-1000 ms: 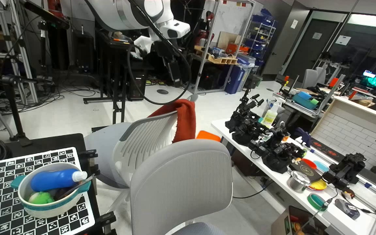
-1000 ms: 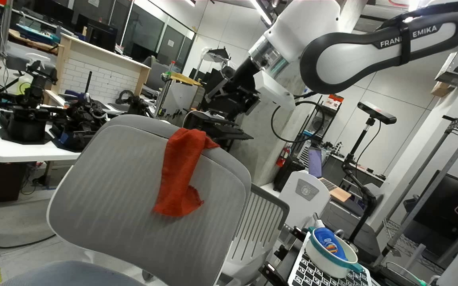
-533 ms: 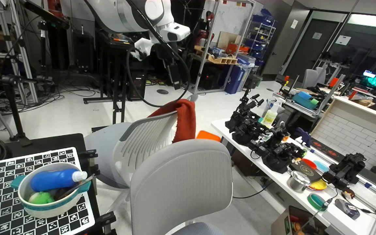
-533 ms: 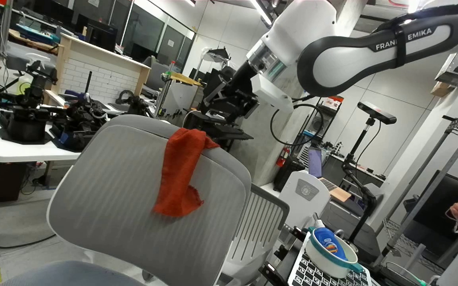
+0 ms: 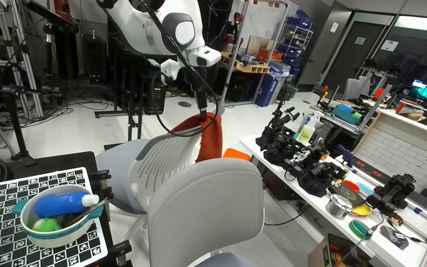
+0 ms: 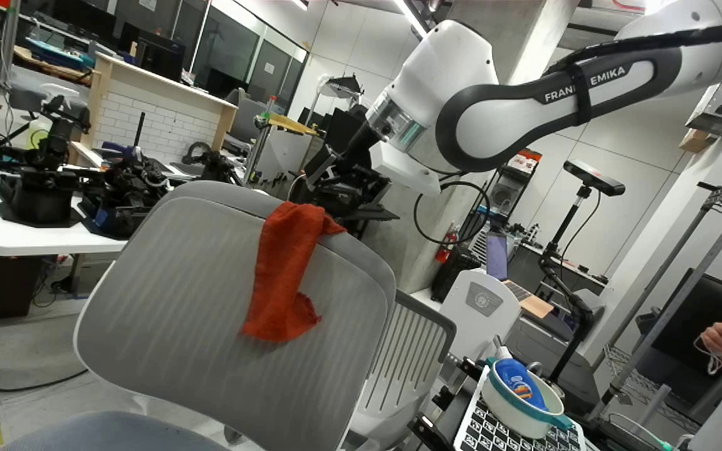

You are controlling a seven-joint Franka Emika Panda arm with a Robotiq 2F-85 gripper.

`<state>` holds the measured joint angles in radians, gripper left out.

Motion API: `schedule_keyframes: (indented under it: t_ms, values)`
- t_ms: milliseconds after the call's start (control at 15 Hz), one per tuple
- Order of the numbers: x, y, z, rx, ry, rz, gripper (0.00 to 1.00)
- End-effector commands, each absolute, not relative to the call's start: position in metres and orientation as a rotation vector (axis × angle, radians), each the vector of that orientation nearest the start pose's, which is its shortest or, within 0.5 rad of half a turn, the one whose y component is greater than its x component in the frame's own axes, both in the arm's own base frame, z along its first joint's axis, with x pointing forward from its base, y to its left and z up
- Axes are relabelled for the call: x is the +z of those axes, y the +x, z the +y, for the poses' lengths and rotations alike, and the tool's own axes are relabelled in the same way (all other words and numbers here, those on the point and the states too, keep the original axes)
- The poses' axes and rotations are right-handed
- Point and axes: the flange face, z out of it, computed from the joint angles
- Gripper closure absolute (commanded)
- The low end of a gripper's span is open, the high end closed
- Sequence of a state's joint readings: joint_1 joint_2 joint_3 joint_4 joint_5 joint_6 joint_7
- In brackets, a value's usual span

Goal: Move the towel to the backrest of the chair on the left then return it to the chair on the right.

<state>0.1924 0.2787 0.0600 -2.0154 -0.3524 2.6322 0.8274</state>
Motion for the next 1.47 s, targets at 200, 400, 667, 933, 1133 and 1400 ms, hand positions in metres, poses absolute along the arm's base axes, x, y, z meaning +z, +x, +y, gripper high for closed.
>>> schedule_keyframes:
  t_ms: [200, 400, 667, 933, 1133, 1400]
  values:
    - [0.335, 0.632, 0.169, -0.604, -3.011, 0.516, 0.26]
    - [0.334, 0.637, 0.166, -0.609, -3.0, 0.536, 0.49]
    - [0.336, 0.638, 0.154, -0.605, -2.992, 0.562, 0.8]
    - [0.345, 0.635, 0.138, -0.603, -2.976, 0.605, 1.0]
    - [0.359, 0.628, 0.122, -0.619, -2.953, 0.636, 0.99]
    - [0.403, 0.606, 0.088, -0.706, -2.921, 0.671, 0.99]
